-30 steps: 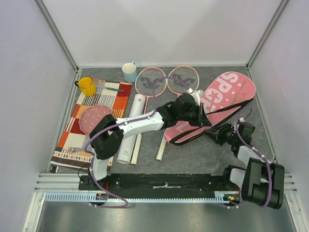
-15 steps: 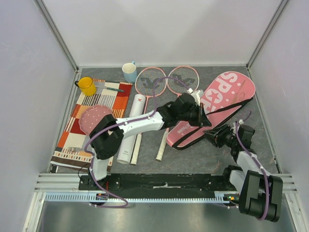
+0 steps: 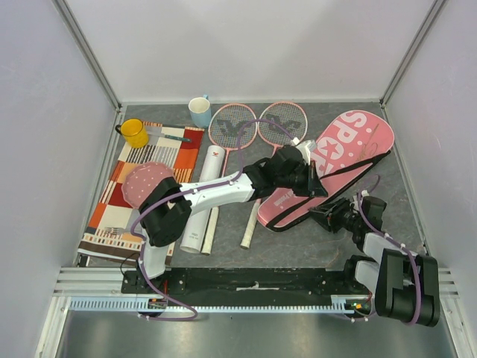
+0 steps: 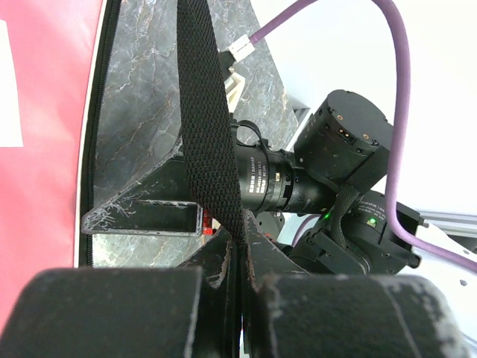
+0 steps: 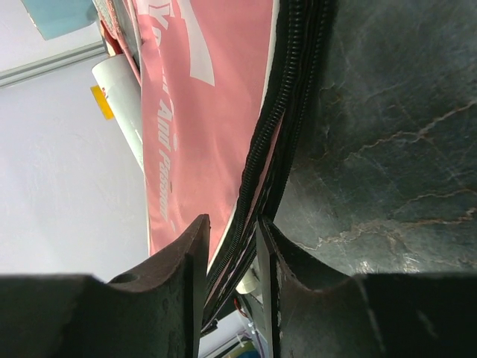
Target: Pack up the badminton gear
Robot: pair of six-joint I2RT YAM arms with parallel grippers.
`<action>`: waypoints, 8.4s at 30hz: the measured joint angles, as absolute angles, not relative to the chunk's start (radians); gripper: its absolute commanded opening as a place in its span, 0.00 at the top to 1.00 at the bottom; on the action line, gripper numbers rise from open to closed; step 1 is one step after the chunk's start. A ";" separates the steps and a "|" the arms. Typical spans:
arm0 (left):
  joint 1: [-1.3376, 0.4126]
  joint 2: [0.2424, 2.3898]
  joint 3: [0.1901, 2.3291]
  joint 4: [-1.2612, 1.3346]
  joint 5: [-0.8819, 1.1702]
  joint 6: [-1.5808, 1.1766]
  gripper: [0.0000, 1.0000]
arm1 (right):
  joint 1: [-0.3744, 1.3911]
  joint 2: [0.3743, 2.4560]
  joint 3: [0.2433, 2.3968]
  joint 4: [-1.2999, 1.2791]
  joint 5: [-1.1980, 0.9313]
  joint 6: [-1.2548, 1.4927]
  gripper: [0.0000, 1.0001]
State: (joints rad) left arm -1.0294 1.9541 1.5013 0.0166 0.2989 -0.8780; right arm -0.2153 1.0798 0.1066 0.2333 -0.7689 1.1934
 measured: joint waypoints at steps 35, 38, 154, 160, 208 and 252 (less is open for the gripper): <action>-1.043 1.955 1.465 0.055 0.342 -0.920 0.98 | -0.226 1.342 0.162 0.521 -0.769 1.295 0.65; -1.045 1.955 1.465 0.059 0.342 -0.920 0.98 | -0.226 1.360 0.162 0.515 -0.759 1.278 0.65; -1.195 2.017 1.388 0.060 -0.368 0.256 0.60 | -0.155 1.041 0.475 -0.145 -0.572 0.916 1.00; -1.208 2.056 1.452 0.027 -0.415 0.261 0.98 | -0.155 1.033 0.527 -0.205 -0.546 0.881 0.57; -1.005 1.756 1.291 -0.056 0.142 -0.666 0.98 | -0.299 1.328 0.680 -0.036 -0.490 0.979 0.44; -1.214 1.990 1.644 -0.147 -0.381 -0.123 0.34 | -0.027 1.153 0.865 -0.332 -0.313 0.981 1.00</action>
